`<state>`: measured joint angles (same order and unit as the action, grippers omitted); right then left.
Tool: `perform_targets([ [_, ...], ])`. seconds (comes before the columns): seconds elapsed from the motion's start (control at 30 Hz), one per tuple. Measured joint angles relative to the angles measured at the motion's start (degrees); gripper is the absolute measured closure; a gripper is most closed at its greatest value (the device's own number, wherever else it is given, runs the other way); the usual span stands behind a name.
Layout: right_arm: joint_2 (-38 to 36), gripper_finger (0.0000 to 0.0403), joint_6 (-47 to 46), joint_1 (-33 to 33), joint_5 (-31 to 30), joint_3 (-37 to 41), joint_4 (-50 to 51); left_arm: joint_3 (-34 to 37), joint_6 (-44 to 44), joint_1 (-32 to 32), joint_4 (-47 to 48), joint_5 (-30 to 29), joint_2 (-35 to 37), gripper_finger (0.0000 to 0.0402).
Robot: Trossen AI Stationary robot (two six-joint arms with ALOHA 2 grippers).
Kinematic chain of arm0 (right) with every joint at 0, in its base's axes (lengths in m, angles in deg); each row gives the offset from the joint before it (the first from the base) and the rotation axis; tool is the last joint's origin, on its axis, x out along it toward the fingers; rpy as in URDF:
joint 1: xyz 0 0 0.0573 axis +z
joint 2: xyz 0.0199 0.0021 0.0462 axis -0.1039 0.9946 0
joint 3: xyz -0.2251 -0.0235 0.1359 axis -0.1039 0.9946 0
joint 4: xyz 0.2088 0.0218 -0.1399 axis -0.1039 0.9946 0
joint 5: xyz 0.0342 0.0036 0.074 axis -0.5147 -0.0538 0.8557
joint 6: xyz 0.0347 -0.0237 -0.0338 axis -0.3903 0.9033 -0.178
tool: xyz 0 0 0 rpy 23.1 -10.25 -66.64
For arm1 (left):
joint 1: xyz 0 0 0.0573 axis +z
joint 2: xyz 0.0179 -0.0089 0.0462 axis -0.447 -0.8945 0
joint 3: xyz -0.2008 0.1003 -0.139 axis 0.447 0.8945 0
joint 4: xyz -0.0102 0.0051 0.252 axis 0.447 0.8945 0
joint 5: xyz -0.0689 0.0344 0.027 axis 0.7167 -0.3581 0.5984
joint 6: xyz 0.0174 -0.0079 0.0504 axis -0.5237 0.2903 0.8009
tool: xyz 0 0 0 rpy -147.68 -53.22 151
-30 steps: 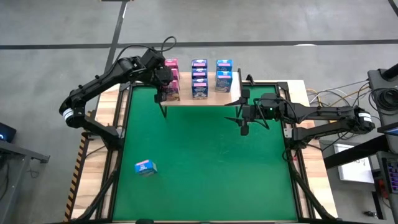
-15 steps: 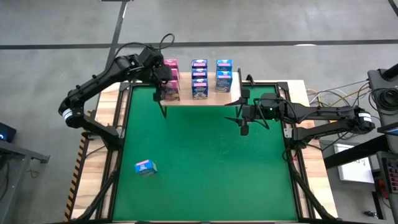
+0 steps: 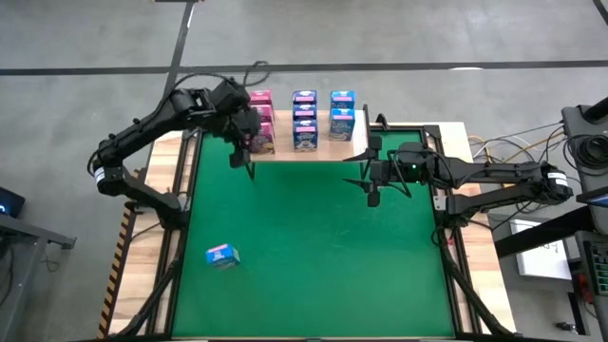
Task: Stack cereal on shelf
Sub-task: Put the light blue cereal box on the shelf aligned with the other light blue cereal boxes
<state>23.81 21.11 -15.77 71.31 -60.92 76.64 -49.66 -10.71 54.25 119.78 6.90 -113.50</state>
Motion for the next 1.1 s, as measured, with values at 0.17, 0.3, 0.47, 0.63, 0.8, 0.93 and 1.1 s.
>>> perform_targets([
  [0.17,0.0,0.0174,-0.2,0.0,0.0,0.0,0.0,0.8,-5.9,-6.1,2.7,-0.3,0.2,0.017],
  [0.3,0.0,0.0174,-0.7,0.0,0.0,0.0,0.0,0.8,-12.3,-12.0,5.1,-0.4,0.3,0.017],
  [0.47,0.0,0.0174,-0.7,0.0,0.0,0.0,0.1,0.8,-23.9,-19.7,8.3,-0.4,0.3,0.017],
  [0.63,0.0,0.0174,-1.0,0.0,0.1,0.0,0.2,0.8,-37.2,-26.6,10.1,-0.4,0.2,0.0171],
  [0.8,0.0,0.0174,-2.6,0.2,0.2,0.0,0.0,1.6,-50.7,-33.8,11.3,-0.9,0.1,0.0171],
  [0.93,0.0,0.0174,-4.0,1.8,0.3,0.0,0.0,2.8,-59.5,-41.2,12.0,-5.5,0.1,0.0171],
  [1.1,0.0,0.0174,-5.5,6.1,0.3,0.0,0.0,6.4,-70.5,-51.3,11.8,-8.5,0.1,0.0171],
])
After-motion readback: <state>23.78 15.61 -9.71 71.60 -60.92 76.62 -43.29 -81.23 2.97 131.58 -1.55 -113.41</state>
